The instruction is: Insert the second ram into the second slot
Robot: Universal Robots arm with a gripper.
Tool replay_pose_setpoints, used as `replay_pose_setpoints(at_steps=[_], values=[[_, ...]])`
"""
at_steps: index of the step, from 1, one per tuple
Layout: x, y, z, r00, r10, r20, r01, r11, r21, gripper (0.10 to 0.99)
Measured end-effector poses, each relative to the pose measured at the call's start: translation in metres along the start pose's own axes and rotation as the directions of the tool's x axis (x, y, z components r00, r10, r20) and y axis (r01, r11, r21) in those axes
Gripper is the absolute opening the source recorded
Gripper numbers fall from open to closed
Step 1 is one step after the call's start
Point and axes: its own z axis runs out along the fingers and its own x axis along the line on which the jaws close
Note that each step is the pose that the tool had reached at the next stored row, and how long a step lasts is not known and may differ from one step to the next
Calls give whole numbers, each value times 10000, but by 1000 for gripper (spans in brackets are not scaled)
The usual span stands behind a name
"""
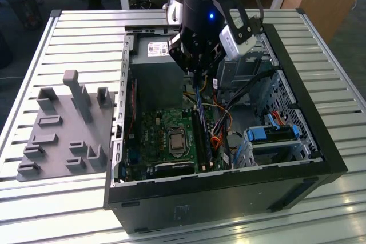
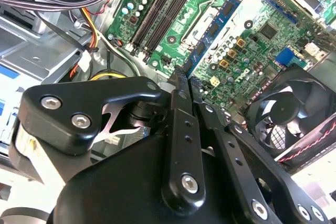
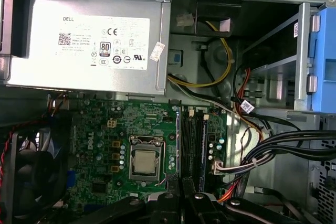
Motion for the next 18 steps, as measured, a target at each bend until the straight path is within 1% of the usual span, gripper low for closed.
replay_pose_setpoints(at_steps=[18], values=[[0,-1,37,10000,1,-1,-1,10000,34,137]])
